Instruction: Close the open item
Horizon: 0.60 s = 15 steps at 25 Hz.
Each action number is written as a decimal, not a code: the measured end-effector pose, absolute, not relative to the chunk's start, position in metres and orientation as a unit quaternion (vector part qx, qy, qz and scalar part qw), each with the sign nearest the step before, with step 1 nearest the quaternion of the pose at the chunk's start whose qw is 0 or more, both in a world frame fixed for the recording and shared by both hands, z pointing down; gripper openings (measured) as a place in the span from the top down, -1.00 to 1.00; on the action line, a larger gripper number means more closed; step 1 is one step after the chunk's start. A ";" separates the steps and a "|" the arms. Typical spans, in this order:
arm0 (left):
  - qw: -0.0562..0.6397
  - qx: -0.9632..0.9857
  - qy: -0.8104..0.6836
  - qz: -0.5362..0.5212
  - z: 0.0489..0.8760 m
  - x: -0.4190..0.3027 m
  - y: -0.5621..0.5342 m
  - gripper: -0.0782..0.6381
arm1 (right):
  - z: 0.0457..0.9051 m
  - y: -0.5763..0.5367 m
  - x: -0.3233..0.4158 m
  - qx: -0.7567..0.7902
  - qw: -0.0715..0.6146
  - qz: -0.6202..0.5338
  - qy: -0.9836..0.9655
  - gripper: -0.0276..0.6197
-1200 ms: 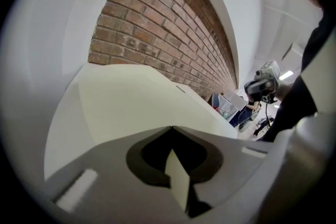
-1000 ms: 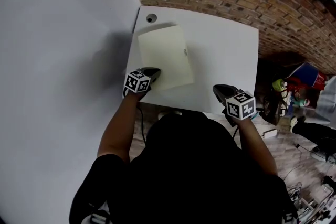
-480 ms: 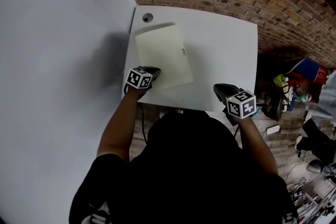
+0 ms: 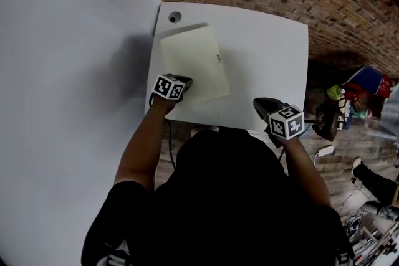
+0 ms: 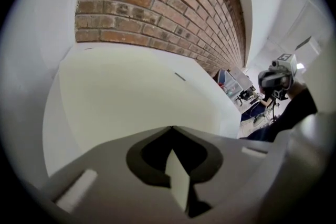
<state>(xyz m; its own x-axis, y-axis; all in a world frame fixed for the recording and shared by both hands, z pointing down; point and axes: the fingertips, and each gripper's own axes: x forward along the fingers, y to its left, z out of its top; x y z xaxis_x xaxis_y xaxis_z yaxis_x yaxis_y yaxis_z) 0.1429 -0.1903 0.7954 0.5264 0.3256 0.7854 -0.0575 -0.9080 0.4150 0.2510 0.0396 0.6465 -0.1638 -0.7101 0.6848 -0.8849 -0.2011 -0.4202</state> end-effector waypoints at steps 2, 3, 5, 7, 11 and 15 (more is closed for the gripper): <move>0.191 0.848 0.080 0.487 0.796 0.145 -0.188 0.77 | 0.647 0.040 0.251 0.638 0.099 0.440 -0.624 0.91; 0.186 0.848 0.081 0.490 0.796 0.147 -0.187 0.77 | 0.648 0.041 0.251 0.638 0.099 0.441 -0.624 0.91; 0.179 0.847 0.082 0.493 0.796 0.151 -0.185 0.77 | 0.648 0.041 0.251 0.637 0.100 0.442 -0.623 0.91; 0.175 0.847 0.084 0.495 0.797 0.154 -0.184 0.77 | 0.649 0.042 0.252 0.637 0.100 0.443 -0.623 0.91; 0.172 0.845 0.084 0.499 0.798 0.156 -0.183 0.78 | 0.651 0.043 0.251 0.635 0.100 0.446 -0.623 0.91; 0.165 0.847 0.078 0.500 0.799 0.156 -0.183 0.77 | 0.653 0.044 0.251 0.633 0.102 0.447 -0.624 0.91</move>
